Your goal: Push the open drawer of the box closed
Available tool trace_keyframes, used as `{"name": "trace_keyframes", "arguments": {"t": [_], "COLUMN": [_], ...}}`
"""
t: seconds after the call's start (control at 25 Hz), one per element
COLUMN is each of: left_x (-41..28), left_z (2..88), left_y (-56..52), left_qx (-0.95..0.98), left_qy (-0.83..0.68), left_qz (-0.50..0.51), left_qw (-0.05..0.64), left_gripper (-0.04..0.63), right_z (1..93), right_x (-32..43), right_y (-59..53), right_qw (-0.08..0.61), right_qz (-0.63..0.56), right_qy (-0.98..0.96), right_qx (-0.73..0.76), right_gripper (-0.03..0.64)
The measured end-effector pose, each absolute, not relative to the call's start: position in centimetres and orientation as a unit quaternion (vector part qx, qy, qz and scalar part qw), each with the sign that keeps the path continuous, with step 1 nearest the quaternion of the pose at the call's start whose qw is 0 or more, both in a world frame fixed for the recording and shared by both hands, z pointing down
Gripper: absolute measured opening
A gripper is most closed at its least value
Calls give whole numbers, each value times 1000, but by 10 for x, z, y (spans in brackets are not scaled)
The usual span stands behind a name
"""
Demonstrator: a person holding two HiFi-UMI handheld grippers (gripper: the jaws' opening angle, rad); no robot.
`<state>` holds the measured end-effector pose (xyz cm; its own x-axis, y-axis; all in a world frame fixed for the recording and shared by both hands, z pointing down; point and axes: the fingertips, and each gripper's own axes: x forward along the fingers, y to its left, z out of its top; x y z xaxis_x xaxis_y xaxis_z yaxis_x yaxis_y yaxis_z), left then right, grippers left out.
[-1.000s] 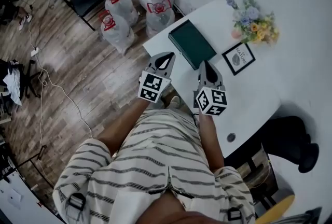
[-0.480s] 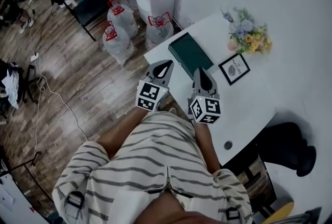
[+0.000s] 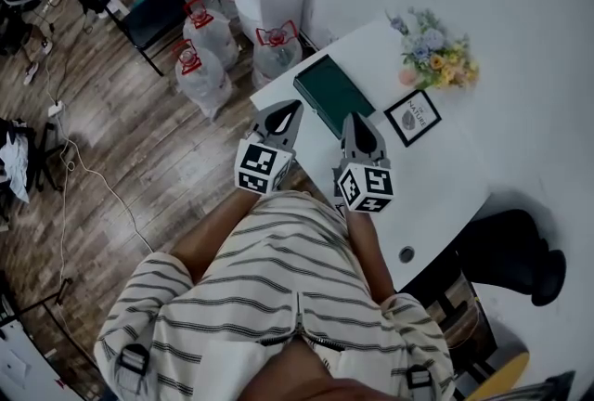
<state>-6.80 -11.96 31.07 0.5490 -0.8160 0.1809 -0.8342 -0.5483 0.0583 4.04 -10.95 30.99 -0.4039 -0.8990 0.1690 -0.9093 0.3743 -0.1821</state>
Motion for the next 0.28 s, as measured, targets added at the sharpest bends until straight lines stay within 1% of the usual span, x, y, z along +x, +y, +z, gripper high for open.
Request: {"name": "trace_keyframes", "arguments": {"t": [0.28], "left_x": [-65], "left_z": [308], "left_y": [-120], "left_qx": [878], "left_qy": [-471], "left_qz": [61], "left_qw": [64], "left_gripper": [0], "right_z": [308], "right_x": [42], "right_y": [-111], "right_qw": [19], "right_qz": [121], "right_qy": [-830], "right_qx": [544], "right_gripper": [0]}}
